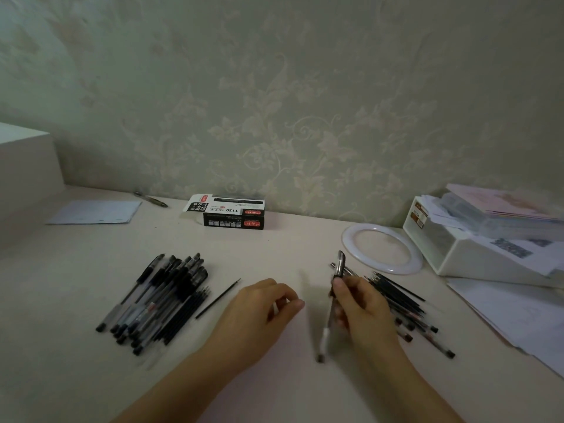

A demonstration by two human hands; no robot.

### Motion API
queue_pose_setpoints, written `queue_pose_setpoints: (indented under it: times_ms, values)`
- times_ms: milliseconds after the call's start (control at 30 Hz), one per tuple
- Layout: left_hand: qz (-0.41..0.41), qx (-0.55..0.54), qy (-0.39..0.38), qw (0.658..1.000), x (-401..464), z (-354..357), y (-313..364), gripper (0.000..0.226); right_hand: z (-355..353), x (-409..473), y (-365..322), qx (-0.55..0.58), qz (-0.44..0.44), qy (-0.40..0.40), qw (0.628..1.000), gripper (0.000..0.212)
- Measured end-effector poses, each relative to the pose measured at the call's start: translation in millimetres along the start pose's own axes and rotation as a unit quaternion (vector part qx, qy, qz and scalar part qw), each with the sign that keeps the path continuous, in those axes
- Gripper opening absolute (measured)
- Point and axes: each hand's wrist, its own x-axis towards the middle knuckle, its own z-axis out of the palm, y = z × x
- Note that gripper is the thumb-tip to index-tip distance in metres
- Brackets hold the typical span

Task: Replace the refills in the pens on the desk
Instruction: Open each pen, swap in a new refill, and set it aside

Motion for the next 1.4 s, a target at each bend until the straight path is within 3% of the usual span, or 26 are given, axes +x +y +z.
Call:
queue_pose_setpoints:
  times_ms: [100, 267, 367, 500, 633, 867, 1100, 1233, 1400]
  values:
    - [-0.004, -0.012, -0.003, 1.000, -0.7, 2.1, 0.9, 0.036, 5.5, -1.6, 1.7, 0.065, 0.028, -0.038, 0.997, 0.010]
    - [0.004, -0.026, -0.023, 0.999, -0.2, 3.4, 2.0, 0.029, 4.0, -6.8, -3.8, 0.011, -0.004, -0.114, 0.993, 0.004]
    - [0.019, -0.034, -0.056, 0.998, 0.4, 2.9, 1.9, 0.017, 4.3, -8.0, -6.0, -0.003, -0.018, -0.118, 0.993, 0.010]
    - [0.036, 0.007, -0.060, 0.998, -0.5, 3.1, -0.8, 0.019, 1.2, -6.5, -5.1, -0.018, -0.039, -0.096, 0.995, 0.009]
    - [0.039, -0.023, -0.064, 0.997, -0.9, 2.4, 2.3, 0.007, 4.7, -8.9, -3.4, -0.026, -0.064, -0.132, 0.989, 0.012]
    - [0.038, 0.079, -0.068, 0.994, -1.3, -0.9, 2.0, 0.033, 5.1, -10.3, -6.2, 0.016, -0.064, -0.165, 0.984, 0.016]
    - [0.022, 0.105, -0.039, 0.994, -1.0, -4.5, 6.6, 0.045, 4.0, -11.0, -3.8, -0.012, -0.094, -0.098, 0.991, 0.011]
    - [-0.024, 0.080, -0.021, 0.996, -0.3, -7.6, 6.4, 0.031, -4.7, -8.3, 0.6, -0.147, -0.150, -0.013, 0.978, 0.013]
    - [-0.031, 0.058, -0.054, 0.996, -3.3, -2.9, 7.0, 0.009, -5.2, -8.6, 9.8, -0.305, -0.198, -0.039, 0.931, 0.014]
